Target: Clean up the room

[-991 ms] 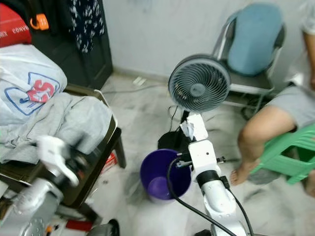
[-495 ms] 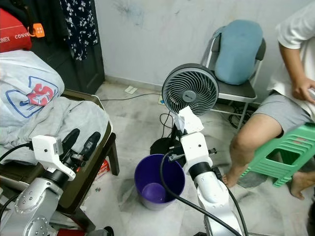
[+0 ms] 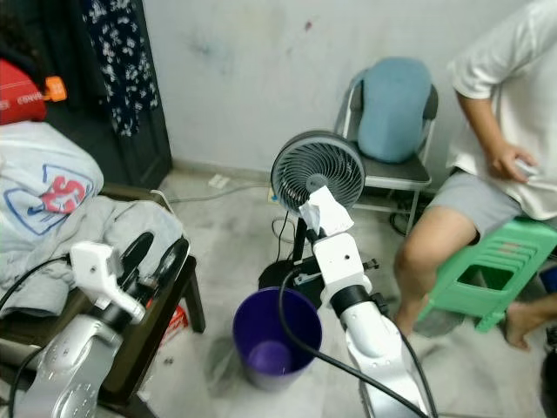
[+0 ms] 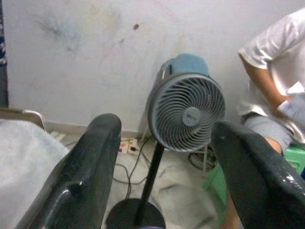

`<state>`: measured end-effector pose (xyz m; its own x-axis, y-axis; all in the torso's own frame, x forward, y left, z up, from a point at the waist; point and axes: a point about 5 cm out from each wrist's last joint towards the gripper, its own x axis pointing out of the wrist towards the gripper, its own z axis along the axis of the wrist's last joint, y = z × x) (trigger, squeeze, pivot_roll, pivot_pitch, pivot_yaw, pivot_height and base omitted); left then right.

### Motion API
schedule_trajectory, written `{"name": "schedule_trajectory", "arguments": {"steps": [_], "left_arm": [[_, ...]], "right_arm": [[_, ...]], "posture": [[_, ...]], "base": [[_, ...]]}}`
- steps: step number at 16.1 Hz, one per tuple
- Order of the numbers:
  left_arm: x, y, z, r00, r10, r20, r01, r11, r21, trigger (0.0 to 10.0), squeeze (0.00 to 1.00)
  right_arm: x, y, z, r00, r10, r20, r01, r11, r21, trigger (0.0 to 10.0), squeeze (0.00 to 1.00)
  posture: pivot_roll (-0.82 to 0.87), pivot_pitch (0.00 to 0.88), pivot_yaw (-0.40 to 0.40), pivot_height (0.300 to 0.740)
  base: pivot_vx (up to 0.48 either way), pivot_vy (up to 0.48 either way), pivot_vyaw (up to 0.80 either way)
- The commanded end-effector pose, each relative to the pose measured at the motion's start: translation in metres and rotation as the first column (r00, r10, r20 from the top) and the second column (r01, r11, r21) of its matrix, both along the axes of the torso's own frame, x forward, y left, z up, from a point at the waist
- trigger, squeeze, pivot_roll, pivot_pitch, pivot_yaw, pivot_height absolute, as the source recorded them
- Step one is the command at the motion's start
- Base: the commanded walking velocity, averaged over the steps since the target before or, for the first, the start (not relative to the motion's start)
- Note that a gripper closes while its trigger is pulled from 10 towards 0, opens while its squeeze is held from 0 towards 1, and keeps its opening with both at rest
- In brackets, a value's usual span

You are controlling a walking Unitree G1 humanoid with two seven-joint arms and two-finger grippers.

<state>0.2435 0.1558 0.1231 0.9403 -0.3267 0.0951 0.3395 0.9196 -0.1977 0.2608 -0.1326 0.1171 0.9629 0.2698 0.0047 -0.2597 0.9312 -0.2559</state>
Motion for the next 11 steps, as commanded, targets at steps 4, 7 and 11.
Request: {"name": "schedule_trajectory", "arguments": {"steps": [4,7,11], "left_arm": [[-0.0007,0.0023,-0.0025,1.0,0.005,-0.009,-0.005,1.0,0.008,10.0,0.0],[0.0006,0.0029,-0.0024,1.0,-0.004,-0.008,0.004,1.0,0.016,10.0,0.0],[0.0007,0.0029,-0.0036,1.0,-0.004,-0.013,0.005,1.0,0.018,10.0,0.0]], "right_arm": [[0.0041,0.0028,0.004,1.0,0.019,0.014,-0.019,1.0,-0.003,10.0,0.0],[0.0026,0.0045,0.0025,1.0,0.019,0.013,-0.019,1.0,-0.002,10.0,0.0],[0.0042,0.0053,0.0028,1.0,0.022,0.016,-0.022,1.0,-0.002,10.0,0.0]], "posture": [[-0.01,0.023,-0.053,0.74],[-0.01,0.026,-0.05,0.74],[-0.01,0.026,-0.049,0.74]], "base": [[0.344,0.0,0.0],[0.356,0.0,0.0],[0.342,0.0,0.0]]}}
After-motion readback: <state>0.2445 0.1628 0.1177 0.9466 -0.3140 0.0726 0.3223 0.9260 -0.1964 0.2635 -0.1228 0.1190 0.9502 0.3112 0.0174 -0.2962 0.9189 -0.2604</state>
